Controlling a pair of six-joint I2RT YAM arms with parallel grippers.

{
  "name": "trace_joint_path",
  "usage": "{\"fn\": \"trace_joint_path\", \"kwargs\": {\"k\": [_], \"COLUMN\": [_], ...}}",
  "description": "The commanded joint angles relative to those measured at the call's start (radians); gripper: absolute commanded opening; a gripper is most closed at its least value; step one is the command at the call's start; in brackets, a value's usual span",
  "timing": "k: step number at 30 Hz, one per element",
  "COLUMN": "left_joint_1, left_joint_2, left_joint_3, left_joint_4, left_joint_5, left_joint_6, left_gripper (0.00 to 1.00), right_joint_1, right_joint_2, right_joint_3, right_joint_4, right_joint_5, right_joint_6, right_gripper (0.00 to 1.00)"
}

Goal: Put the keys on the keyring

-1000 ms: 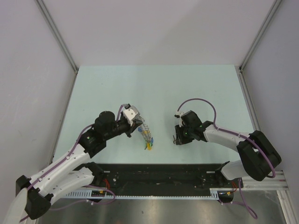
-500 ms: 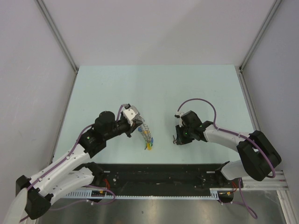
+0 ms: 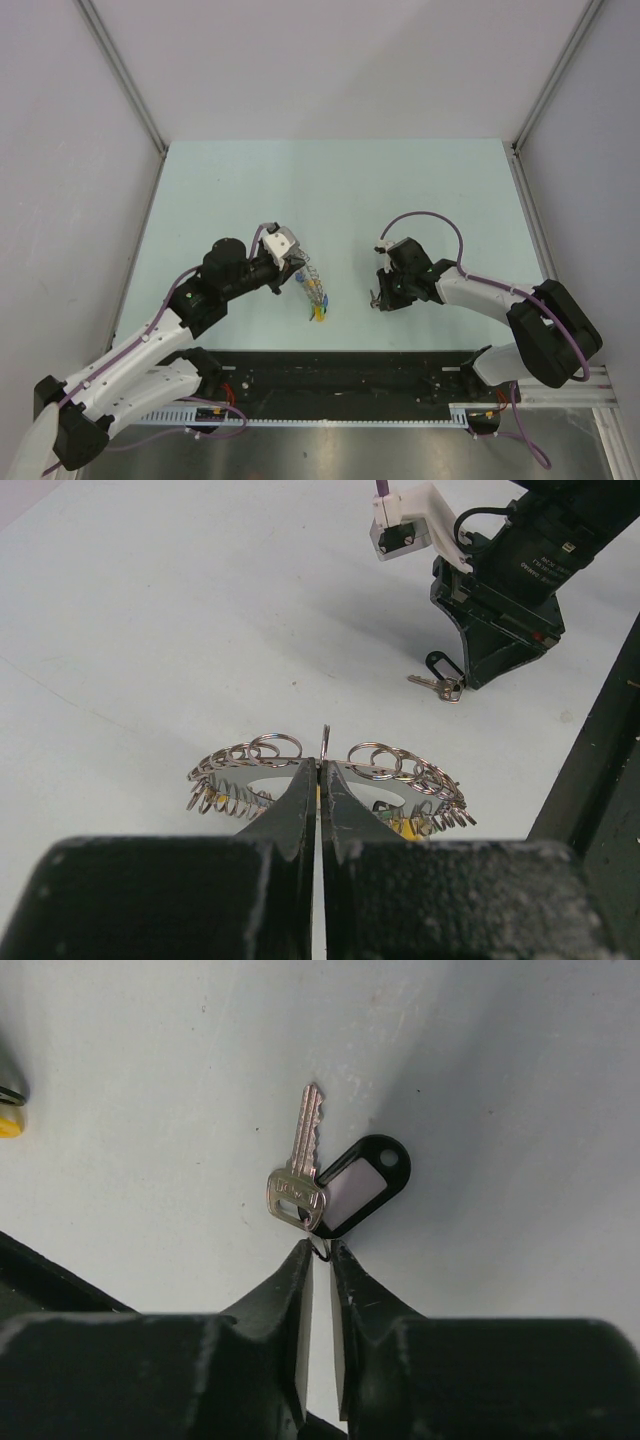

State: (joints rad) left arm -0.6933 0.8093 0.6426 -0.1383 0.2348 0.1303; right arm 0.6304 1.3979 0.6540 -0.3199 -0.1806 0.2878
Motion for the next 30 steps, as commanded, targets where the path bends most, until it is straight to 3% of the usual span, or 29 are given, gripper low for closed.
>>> {"fn": "trace_joint_path", "kwargs": {"k": [1,5,15,22,30], "left_joint_1": [0.005,0.005,0.005,0.005,0.005], "left_joint_2": [-0.022,-0.030,-0.050,0.019,0.142], "left_joint_3": [0.006,0.008,0.015,0.095,0.242], "left_joint_4": [0.054,0.055,0.055,0.028,-0.044], "left_joint_5": [0.006,0.017,0.104,0.332,0.478], "left_joint_6": [-0.009,-0.006,0.058,0.133,0.207], "left_gripper": [0.00,0.00,0.00,0.00,0.00], "right_joint_1": [0.000,0.006,0.052,0.086,0.147], "right_joint_2": [0.003,-0.017,-0.187,-0.384,-0.505], "right_joint_3": [0.001,0.001,0.027,0.088,0.147], "right_joint_4": [0.001,-0.008,-0.036,-0.058,0.011], "right_joint_5": [0.010,0.021,0.061,-0.013,-0.045], "right_joint_6": [0.005,-0.001,-0.134,-0.284,-0.476], "right_gripper": [0.13,0.00,0.00,0.00,0.00]}}
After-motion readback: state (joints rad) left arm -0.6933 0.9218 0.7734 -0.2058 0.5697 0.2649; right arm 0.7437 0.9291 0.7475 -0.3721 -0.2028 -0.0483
